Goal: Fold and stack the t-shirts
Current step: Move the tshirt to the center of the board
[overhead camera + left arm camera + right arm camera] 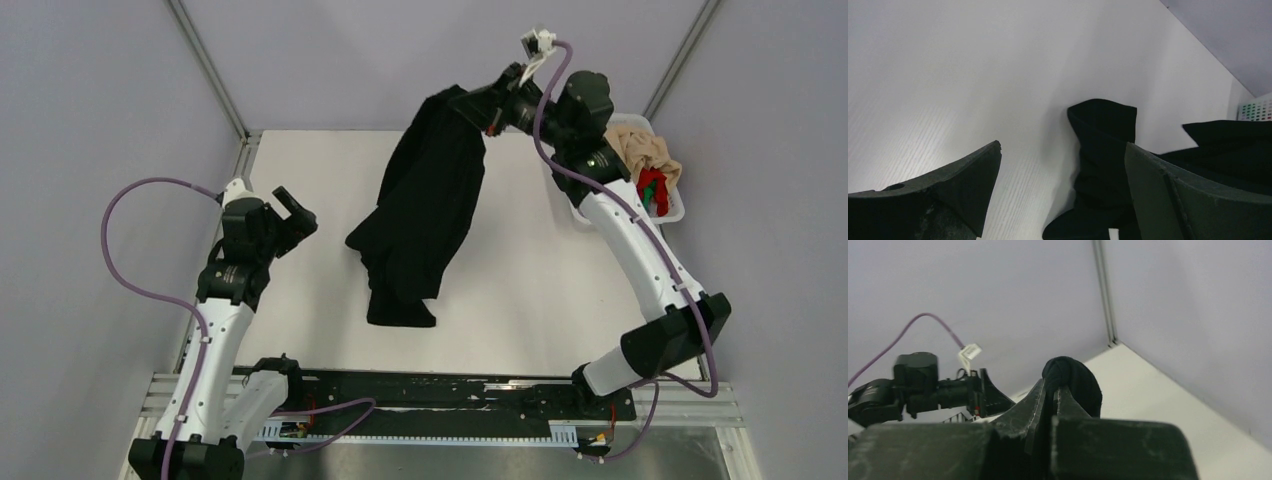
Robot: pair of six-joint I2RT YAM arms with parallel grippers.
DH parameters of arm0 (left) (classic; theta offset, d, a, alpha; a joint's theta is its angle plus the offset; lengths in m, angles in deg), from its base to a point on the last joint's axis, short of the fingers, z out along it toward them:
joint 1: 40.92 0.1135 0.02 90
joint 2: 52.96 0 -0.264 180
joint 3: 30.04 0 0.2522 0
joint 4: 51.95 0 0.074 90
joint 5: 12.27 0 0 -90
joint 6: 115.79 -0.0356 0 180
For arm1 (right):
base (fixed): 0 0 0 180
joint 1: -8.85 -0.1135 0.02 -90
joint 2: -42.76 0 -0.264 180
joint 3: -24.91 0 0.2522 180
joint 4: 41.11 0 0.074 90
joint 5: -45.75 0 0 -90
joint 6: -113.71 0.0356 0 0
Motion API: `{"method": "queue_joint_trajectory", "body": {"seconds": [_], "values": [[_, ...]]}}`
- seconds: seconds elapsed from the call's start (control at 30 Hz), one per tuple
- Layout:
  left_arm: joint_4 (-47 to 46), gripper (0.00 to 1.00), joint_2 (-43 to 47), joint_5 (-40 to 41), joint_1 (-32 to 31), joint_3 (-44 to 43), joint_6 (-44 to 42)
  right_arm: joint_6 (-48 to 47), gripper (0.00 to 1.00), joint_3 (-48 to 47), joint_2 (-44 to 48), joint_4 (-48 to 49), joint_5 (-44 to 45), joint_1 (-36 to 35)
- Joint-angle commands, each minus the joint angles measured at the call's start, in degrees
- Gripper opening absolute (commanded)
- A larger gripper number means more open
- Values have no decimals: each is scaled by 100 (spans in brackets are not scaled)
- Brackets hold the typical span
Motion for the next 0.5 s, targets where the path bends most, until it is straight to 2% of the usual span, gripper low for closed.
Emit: {"method": "queue_joint_trajectory", "body": {"seconds": [0.0, 0.1, 0.17, 0.23, 0.3, 0.47], "values": [[117, 100, -270, 17, 17, 14, 68, 217, 0, 1858, 779, -387, 1750, 668], [98, 100, -598, -186, 20, 68, 22, 268, 0, 2498, 712, -1102, 2246, 1067], [69, 100, -847, -393, 23, 110, 16, 119, 5, 2664, 654, -1397, 2740, 1120], [-3, 100, -1104, -581, 21, 160, 11, -25, 7, 2749, 652, -1440, 3035, 1123], [-142, 100, -1380, -734, 20, 213, 4, -166, 4, 2759, 641, -1438, 3102, 1128], [-898, 100, -2223, -1535, 21, 255, 21, -175, 3, 2843, 544, -1439, 3208, 1125]]}}
